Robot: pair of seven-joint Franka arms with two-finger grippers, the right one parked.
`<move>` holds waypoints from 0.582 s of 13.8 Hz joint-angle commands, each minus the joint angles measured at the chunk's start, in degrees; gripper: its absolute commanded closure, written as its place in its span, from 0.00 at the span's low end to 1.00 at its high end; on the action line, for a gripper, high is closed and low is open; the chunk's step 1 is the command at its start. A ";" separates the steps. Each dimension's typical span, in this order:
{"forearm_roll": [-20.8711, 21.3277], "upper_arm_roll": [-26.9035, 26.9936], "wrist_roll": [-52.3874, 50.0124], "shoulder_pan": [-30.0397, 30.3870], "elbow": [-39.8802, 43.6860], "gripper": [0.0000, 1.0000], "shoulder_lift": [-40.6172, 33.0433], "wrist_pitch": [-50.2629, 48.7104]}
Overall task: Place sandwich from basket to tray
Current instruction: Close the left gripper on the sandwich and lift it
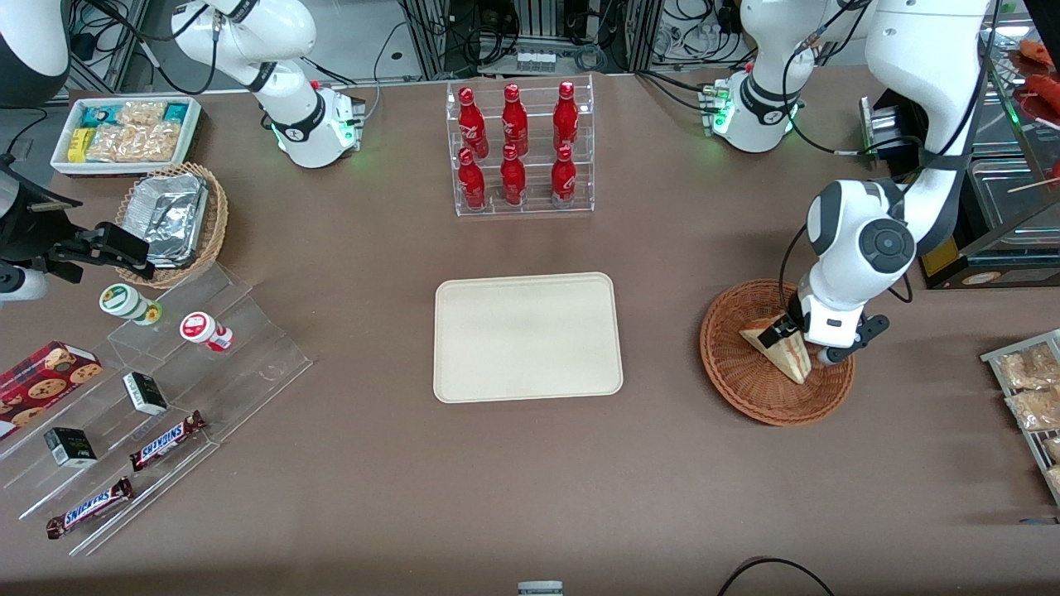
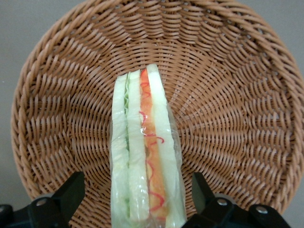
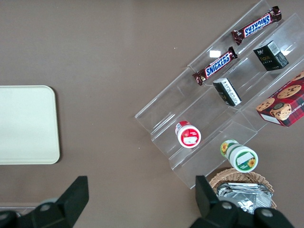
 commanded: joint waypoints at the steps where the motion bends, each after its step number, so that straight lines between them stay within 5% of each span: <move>1: 0.93 0.17 -2.77 -0.46 -0.01 0.47 3.01 2.92; 2: 0.93 0.17 -3.56 -0.46 0.26 0.67 3.10 3.19; 4: 1.02 0.17 -4.10 -0.55 0.52 0.90 2.41 2.76; 8: 1.19 0.08 -3.92 -1.68 3.93 0.91 -2.07 -8.02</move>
